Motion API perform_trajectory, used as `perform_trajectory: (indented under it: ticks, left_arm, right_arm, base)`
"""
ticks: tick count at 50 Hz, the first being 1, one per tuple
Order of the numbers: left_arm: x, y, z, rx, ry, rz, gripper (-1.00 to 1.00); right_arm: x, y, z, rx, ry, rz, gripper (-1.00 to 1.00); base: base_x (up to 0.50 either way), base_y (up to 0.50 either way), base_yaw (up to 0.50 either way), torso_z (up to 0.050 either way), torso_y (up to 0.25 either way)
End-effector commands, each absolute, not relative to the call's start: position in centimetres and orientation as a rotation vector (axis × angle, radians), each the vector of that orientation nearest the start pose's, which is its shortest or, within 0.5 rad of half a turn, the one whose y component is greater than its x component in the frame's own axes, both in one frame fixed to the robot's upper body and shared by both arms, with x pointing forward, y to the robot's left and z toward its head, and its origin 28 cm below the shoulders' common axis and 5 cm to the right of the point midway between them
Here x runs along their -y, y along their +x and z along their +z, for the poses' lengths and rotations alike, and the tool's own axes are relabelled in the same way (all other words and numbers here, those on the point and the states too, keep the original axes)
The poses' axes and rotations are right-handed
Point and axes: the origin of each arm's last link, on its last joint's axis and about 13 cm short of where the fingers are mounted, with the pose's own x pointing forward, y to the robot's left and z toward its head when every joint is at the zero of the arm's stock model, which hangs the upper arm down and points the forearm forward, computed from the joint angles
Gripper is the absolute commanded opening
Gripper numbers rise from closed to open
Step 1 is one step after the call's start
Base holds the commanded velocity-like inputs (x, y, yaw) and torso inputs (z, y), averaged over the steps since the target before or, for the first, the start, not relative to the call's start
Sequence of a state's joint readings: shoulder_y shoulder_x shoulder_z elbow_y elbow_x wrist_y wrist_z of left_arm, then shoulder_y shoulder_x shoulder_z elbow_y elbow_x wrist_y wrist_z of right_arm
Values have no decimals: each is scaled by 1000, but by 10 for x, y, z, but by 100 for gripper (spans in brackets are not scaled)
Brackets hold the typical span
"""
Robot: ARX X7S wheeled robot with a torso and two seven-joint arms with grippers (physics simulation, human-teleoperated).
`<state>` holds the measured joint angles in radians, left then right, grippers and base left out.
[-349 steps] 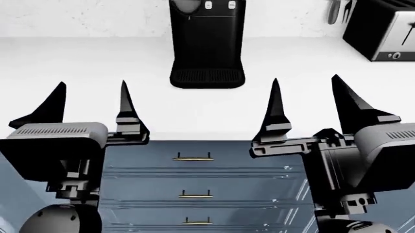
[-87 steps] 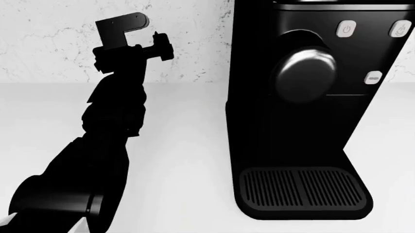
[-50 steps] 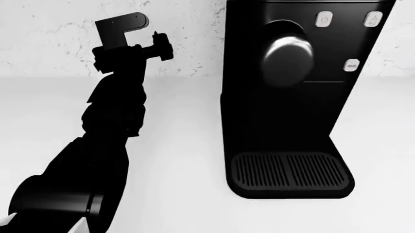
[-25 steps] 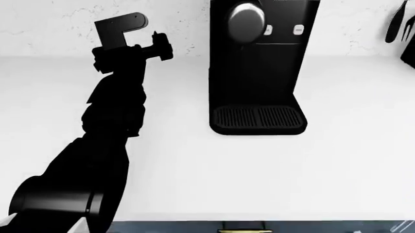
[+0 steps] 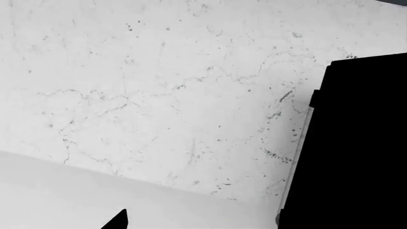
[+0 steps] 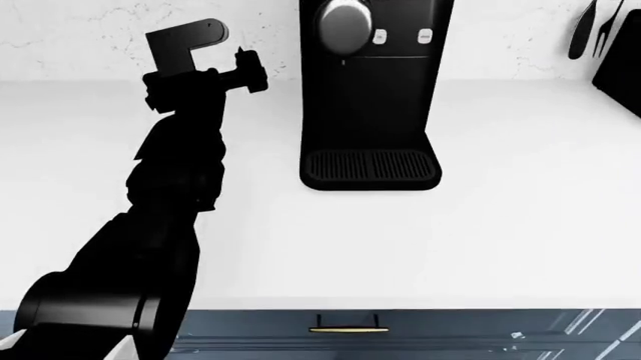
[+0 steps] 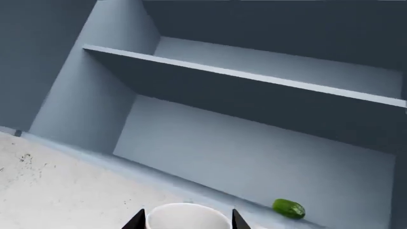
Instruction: Pick the mug from the cabinet, place it under the coffee machine dispenser, and press the start button.
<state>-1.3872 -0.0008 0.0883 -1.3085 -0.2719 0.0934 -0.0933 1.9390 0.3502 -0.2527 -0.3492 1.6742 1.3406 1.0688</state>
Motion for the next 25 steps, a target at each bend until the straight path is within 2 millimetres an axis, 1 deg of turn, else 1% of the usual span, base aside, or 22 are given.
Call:
perform_trajectory:
  ticks: [1, 9, 16, 21, 25]
  left_arm:
    - [-199, 440, 224, 162, -194, 72, 100]
    - [-199, 440, 224, 164, -192, 69, 100]
    - [-199, 440, 224, 164, -189, 67, 100]
    - [-199, 440, 224, 164, -188, 66, 100]
    - [-199, 440, 224, 165, -187, 65, 100]
  right_arm:
    - [76, 172, 406, 537, -192, 291, -100]
    - [81, 178, 370, 452, -161, 286, -100]
    - [83, 183, 338, 404, -168, 277, -100]
    - [85, 185, 321, 386, -172, 277, -100]
    - [87, 187, 311, 376, -163, 278, -100]
  base:
    - [0, 0, 0, 0, 0]
    - [0, 0, 0, 0, 0]
    - [0, 0, 0, 0, 0]
    - [0, 0, 0, 0, 0]
    - [0, 0, 0, 0, 0]
